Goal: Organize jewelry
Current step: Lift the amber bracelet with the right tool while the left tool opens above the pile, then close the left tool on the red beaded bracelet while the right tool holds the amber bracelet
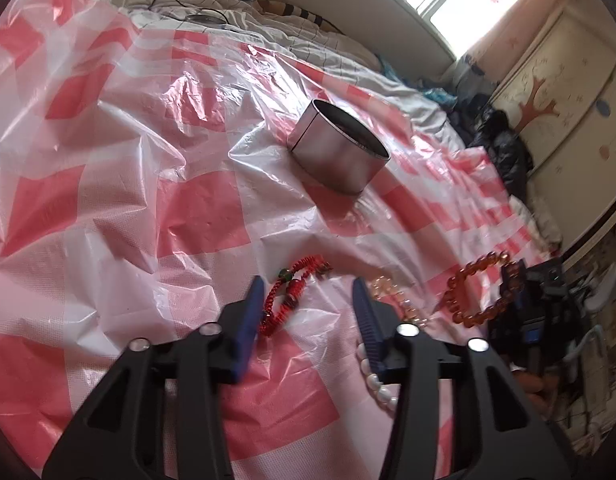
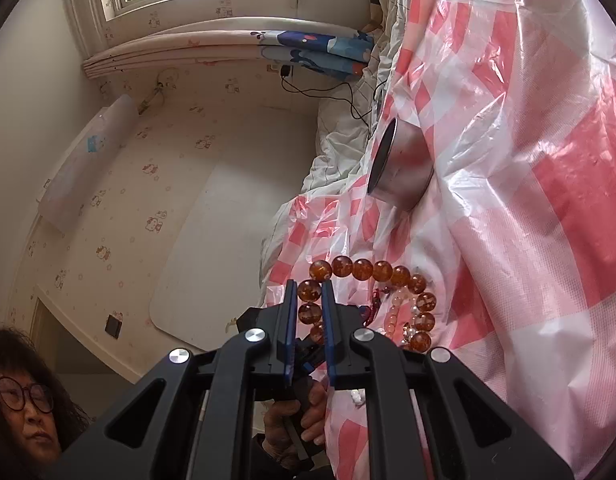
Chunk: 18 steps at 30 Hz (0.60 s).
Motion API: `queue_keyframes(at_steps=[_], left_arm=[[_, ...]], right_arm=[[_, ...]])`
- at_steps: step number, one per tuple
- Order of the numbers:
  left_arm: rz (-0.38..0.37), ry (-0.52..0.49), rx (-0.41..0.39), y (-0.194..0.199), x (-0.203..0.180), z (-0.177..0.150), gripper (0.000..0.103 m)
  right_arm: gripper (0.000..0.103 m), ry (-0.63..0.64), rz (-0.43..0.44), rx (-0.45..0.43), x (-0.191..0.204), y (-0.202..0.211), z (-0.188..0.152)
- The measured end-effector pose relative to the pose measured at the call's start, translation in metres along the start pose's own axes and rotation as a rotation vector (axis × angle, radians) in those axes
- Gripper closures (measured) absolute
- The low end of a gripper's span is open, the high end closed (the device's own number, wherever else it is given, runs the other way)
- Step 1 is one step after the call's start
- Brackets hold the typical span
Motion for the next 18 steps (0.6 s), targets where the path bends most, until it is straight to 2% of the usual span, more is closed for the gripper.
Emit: queue_keyframes(at_steps=[6,8,9,10,11,15,18], left_arm=[[0.128,-0.147,0.021,-0.005,-0.017,-0.007,0.056],[0.154,-0.168,0.026,-0.005,-0.020,-0.009,0.058],[0.169,-0.168,0.022,-0.005,-0.021,-0.009,0.063],[0.185,-0.163,0.019,-0.004,-0.019,-0.009,0.081],[0.174,-0.150,0.023,-0.005,-0.017,-0.008,0.096],[0.161,-0.105,0.002,0.004,-0.012,-0.007,0.097],[0.086,-0.036,-0.019,0.015,-0.007,-0.003,0.097]], right_arm=[[0.090,-0.001,0.000,0.001,-0.002,0.000,0.000],[0.090,-0.001,0.001,0.001,-0.001,-0.001,-0.001],[0.090,-0.001,0.002,0.000,-0.002,-0.001,-0.001],[0.090,-0.002,0.002,0.000,-0.003,-0.001,-0.001],[0.090,-0.002,0.003,0.000,-0.003,-0.001,-0.001],[0.090,-0.004,0.010,-0.003,-0.002,-0.001,-0.002],[0.090,-0.004,0.023,-0.006,0.000,0.000,-0.002]])
Point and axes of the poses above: each gripper's, at about its wrist camera, not at the fingertips, and y roughly against the way its jaws point, x to its left, z to its top, the point moved 3 cm from there along -y, roughly the way its jaws point, and after that the axes turned 1 degree about y, right-handed, at the moved point
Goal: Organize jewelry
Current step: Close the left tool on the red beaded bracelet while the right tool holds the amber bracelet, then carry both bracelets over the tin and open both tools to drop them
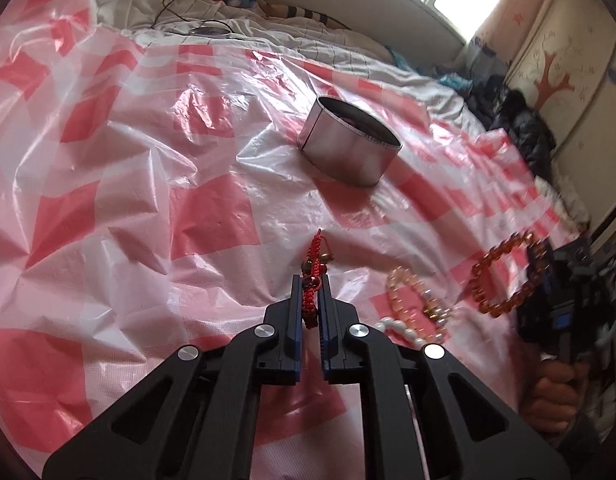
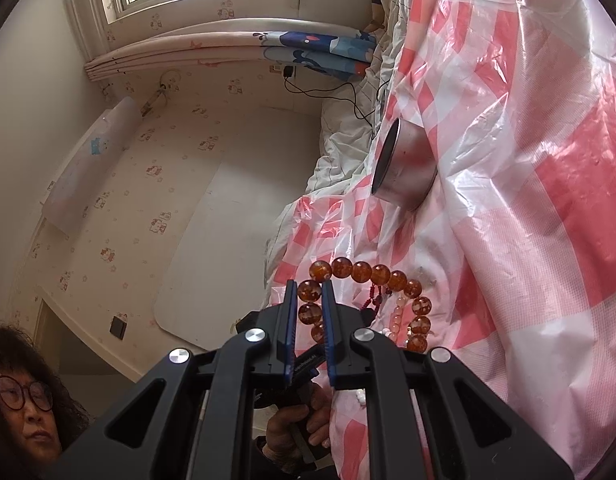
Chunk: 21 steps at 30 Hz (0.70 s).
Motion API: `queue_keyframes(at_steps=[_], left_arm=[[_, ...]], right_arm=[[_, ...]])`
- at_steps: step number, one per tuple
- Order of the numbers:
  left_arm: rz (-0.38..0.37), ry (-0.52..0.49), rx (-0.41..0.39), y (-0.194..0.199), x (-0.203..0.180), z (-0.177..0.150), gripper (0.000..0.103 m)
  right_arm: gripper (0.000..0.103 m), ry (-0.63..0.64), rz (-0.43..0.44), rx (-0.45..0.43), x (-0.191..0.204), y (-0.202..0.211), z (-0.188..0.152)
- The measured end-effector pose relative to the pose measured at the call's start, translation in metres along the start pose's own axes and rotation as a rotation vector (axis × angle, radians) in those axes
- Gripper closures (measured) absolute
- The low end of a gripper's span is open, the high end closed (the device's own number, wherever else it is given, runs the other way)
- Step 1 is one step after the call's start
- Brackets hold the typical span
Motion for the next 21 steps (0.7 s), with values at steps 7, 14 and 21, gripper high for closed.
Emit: queue_keyframes(at_steps=[7,14,21], left_arm=[[-0.115,0.045,-0.044,0.019,-0.010,0.020,0.097],[-0.162,-0.006,-0.066,0.020,-0.040,0.050,0.097],[-0.173,-0.075,-0.078,-0.006,-0.069,0.107,0.096]], right_arm=[[0.090,0.027,0.040,-0.011,0.020,0.000,0.004],[0.090,0.064,0.062,-0.008,0.041,-0.010,0.019],[0.090,0.097,0.070,0.000,0.053,-0.034,0.048]])
Point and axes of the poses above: each gripper's, at about its wrist camera, not at the fingertips, and y roughly against the way its jaws point, x to its left, z to its top, the point moved 3 cm from there along -y, roughly the way its jaws point, and after that the axes turned 1 degree about y, right-handed, at the moved point
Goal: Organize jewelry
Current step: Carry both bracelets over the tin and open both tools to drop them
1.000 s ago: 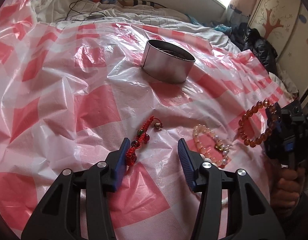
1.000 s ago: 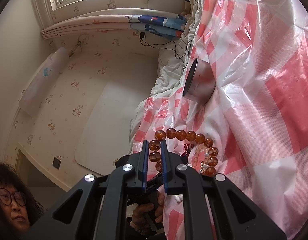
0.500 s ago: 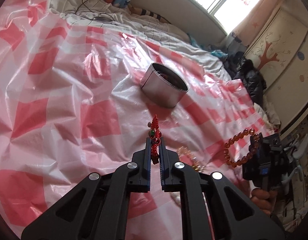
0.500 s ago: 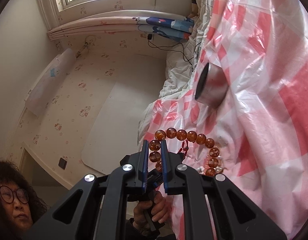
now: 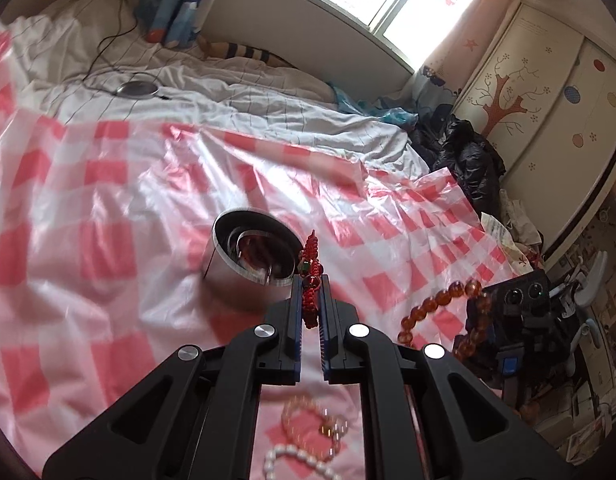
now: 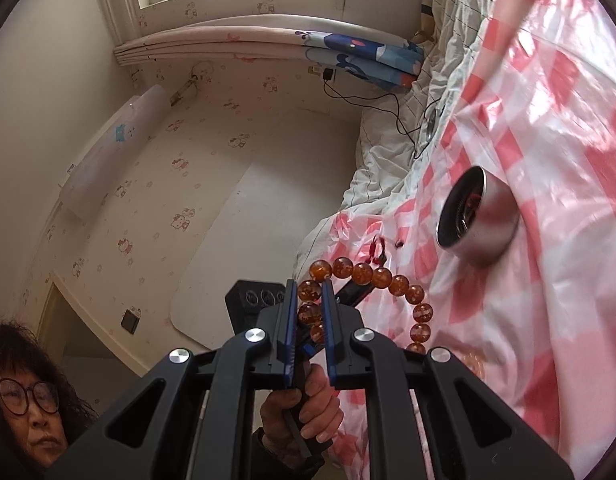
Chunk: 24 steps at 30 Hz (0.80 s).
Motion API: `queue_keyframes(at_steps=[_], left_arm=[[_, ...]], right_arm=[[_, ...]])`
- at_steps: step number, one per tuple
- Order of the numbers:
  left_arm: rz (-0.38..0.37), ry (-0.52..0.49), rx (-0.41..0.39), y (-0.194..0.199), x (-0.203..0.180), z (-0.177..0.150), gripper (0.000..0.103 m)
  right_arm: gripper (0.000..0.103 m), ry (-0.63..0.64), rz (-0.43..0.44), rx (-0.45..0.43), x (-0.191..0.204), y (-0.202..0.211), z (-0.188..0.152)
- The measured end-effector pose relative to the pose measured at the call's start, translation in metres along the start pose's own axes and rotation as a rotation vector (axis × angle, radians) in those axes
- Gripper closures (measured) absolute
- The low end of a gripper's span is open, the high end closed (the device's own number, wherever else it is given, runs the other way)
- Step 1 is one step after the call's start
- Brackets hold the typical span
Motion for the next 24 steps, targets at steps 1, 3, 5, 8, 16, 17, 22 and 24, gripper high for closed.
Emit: queue_keyframes(at_steps=[1,3,5,8,16,17,22,24], left_arm=[[-0.006,0.001,0.004,-0.008,0.000,0.008,0.097],[-0.019,0.015,0.012,-0.022,0.002,0.019,0.096],[-0.043,0.054,0.032,-0.041,0.008,0.028,0.096],[-0.006,0.074,0.095,-0.068,0.019,0.029,0.088],[0.135,0.085,0.004,-0.036,0.054,0.031,0.038],[0.136,0.101,-0.013,-0.025,0.060,0.028,0.037],[0.142,0.150,-0.047,0.015,0.073,0.001,0.033],[0.128,0.172,-0.048,0.023,0.075,-0.014,0.030]], right_arm=[[0.090,0.001,0.001,0.001,-0.001,-0.005,0.006],[0.090,0.003,0.000,0.000,-0.004,-0.012,0.015],[0.089,-0.002,-0.002,0.001,-0.008,-0.021,0.025],[0.088,-0.009,-0.020,0.007,-0.019,-0.039,0.042],[0.088,0.011,-0.088,0.039,-0.042,-0.089,0.076],[0.088,0.009,-0.102,0.044,-0.046,-0.092,0.075],[0.061,0.082,-0.288,0.048,-0.045,-0.071,0.060],[0.050,0.154,-0.387,0.072,-0.043,-0.062,0.047]])
Point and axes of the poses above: each gripper's, at about its wrist camera, not at the fingertips, and y roughly against the way its jaws point, x to its left, z to its top, the point moved 3 cm from there along -y, roughly the way its jaws point, and after that the axes turned 1 degree about y, right-handed, at the moved point
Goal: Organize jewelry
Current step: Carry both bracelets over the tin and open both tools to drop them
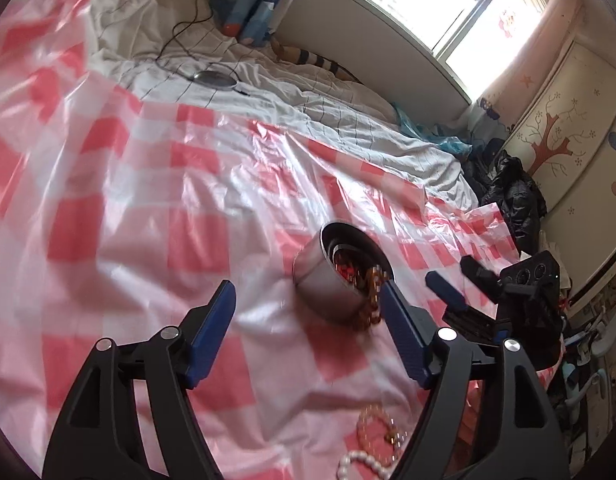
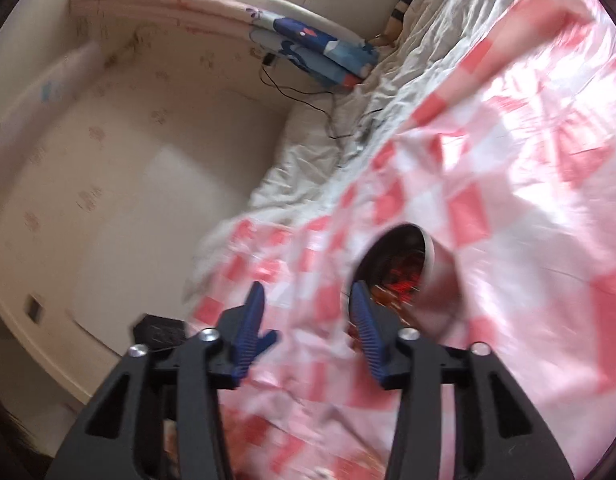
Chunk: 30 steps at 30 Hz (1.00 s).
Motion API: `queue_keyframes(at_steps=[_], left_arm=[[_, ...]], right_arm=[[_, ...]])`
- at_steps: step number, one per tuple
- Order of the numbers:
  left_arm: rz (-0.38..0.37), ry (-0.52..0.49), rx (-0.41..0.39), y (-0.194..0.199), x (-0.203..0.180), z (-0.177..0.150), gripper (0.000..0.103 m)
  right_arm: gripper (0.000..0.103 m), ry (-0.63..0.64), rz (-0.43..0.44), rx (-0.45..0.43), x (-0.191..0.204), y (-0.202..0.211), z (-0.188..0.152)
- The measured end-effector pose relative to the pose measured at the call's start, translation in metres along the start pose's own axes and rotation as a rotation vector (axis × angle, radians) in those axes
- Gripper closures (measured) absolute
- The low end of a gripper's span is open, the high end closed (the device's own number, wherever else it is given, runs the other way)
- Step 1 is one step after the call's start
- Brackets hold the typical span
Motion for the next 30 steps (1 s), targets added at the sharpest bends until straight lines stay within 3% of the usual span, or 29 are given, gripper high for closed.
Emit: queue_keyframes(at_steps=[3,8,10,11,12,19,23,30], left_arm=[[-0.019,0.038,0.015,-0.005,0.007,-0.026,0.029],[-0.053,0.120,0.025,-0.017,0.023,-0.052,0.029],[-0.068,0.129,0.017,-0.017,0.026,-0.054,0.029],[-0.072,0.132,0.019,-0.018,0.027,-0.055,0.029],[-0.075,0.137,0.025,-0.020,0.028,-0.056,0.029],[-0.077,0.140,0.031,-0.026,0.031,-0.059,0.029],[-0.077,0.139,0.034,-0.029,0.031,-0.061,0.029],[-0.086,0.138,0.032,-0.031,0.034,-0.062,0.028]], right_arm=[[0.041,0.106,-0.159,0.072,-0.002,-0.008,-0.013],[0.038,0.266,-0.299,0.208,0.001,-0.045,-0.022],[0.048,0.287,-0.302,0.235,-0.001,-0.053,-0.024],[0.064,0.294,-0.317,0.231,-0.003,-0.052,-0.025],[0.091,0.293,-0.317,0.228,-0.004,-0.050,-0.026],[0.091,0.212,-0.129,0.186,0.007,-0.030,-0.024],[0.091,0.162,-0.035,0.116,0.025,-0.023,-0.004],[0.090,0.138,-0.064,0.092,0.034,-0.050,0.031]])
Point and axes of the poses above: each gripper's, at about its wrist camera, not at the fingertips, and y roughly against the way its jaws point, x to its left, z to its top, the point moved 3 cm from there along -y, roughly the way its jaws point, and after that the axes turned 1 degree about y, right-handed, at the moved point
